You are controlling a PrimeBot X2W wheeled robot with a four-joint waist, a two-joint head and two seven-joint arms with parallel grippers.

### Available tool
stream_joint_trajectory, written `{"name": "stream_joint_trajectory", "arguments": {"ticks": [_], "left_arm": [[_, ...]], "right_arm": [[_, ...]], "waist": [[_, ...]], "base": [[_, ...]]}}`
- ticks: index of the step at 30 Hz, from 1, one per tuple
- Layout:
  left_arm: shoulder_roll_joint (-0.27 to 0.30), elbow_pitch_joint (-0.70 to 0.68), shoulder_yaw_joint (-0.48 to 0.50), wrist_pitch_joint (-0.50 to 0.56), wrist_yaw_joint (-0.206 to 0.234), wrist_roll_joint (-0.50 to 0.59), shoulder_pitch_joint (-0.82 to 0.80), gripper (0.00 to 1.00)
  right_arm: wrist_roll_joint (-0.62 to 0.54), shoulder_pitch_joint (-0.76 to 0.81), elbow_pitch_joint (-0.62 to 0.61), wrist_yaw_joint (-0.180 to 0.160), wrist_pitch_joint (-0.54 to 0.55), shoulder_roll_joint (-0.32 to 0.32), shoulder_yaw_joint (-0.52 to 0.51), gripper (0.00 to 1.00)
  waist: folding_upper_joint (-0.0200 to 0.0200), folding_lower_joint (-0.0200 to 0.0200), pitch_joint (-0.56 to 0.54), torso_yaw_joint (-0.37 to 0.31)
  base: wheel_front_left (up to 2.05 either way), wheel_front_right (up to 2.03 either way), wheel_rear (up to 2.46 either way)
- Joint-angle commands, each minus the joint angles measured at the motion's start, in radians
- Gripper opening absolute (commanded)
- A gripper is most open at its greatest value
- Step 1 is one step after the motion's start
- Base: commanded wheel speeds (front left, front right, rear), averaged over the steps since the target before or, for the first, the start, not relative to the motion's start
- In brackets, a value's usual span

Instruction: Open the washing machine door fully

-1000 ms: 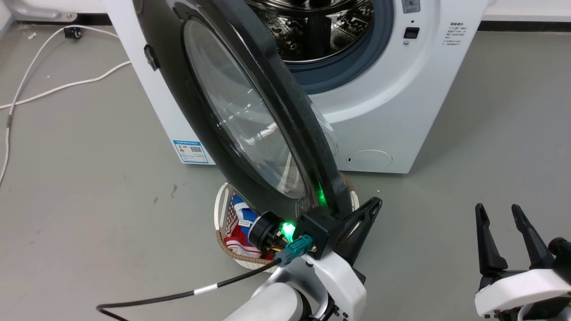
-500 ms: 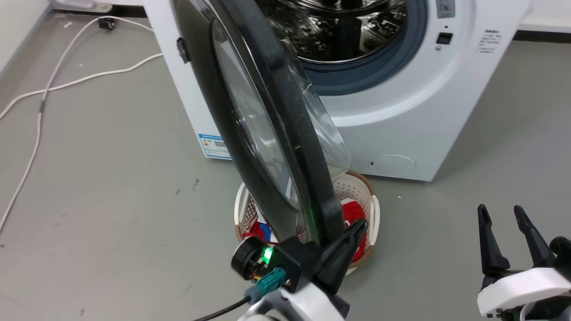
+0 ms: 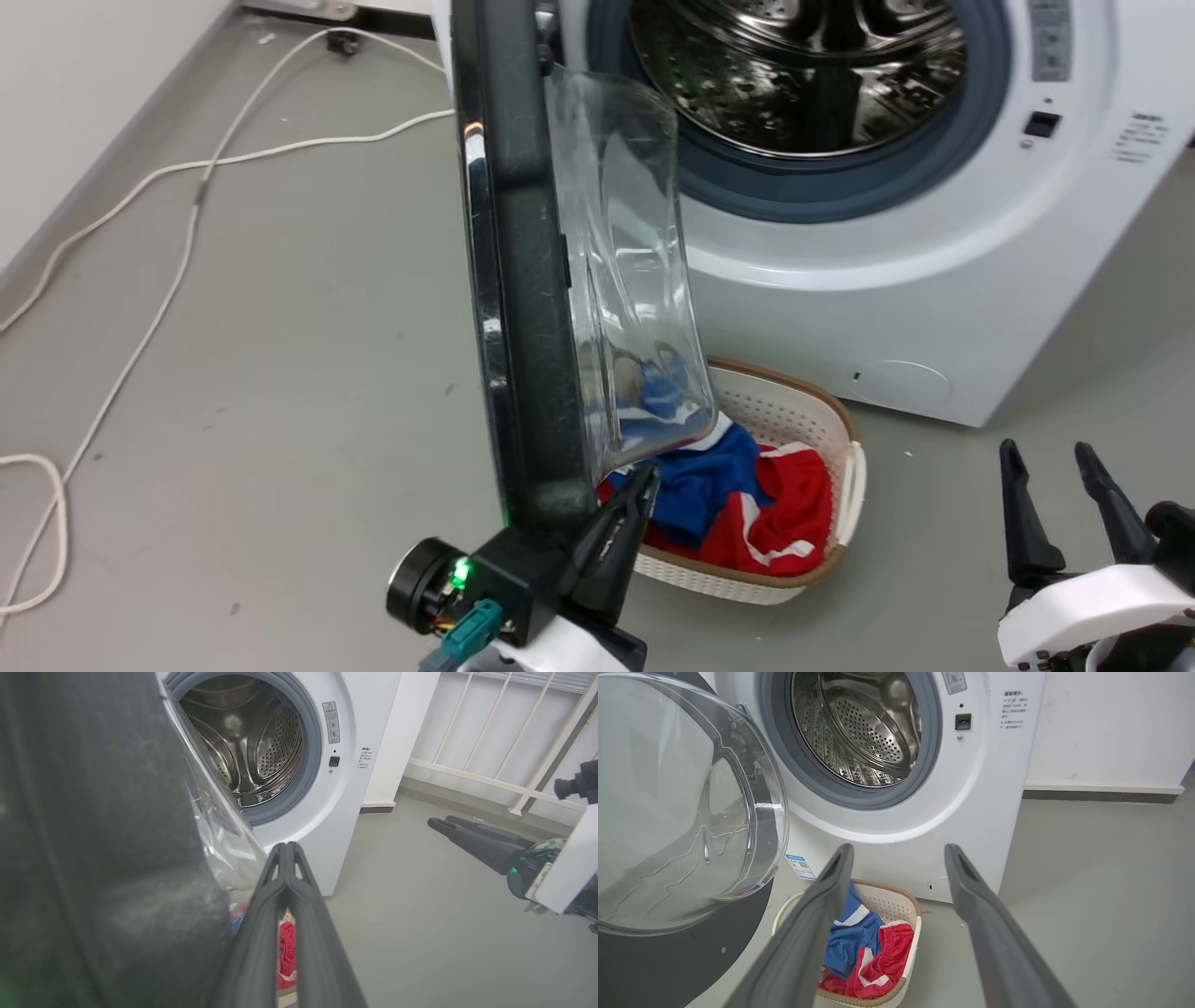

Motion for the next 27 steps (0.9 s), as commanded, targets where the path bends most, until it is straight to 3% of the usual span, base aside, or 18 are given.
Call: {"name": "stream_joint_trajectory", "arguments": {"ticks": [1,15,21,27], "left_arm": [[0.017,-0.003,0.025,-0.006,0.022,0.007,0.01,0.0],[0.049,-0.02,0.131,-0.074,0.087,-0.059,0.097,0.0],[0.086,0.039,0.222,-0.111,0.069,-0.119,0.092,0.0],[0.124,0.131,0.352,-0.146,0.046,-0.187,0.051,0.0]], "right_arm": [[0.005,-0.004,0.005,0.0,-0.003,0.001,-0.002,1.0],[0.011,0.018,-0.006,0.0,0.008,0.001,-0.035,1.0],[0.007,0.007,-0.024,0.0,0.02,0.0,-0.035,1.0],[0.01,-0.012,-0.028,0.0,0.028,0.0,-0.024,1.0]], "waist": [[0.0,0.0,-0.006,0.027],[0.0,0.0,-0.019,0.187],[0.0,0.0,-0.004,0.206],[0.0,0.0,0.015,0.178]], "base": [[0.0,0.0,0.0],[0.0,0.0,0.0],[0.0,0.0,0.0],[0.0,0.0,0.0]]}}
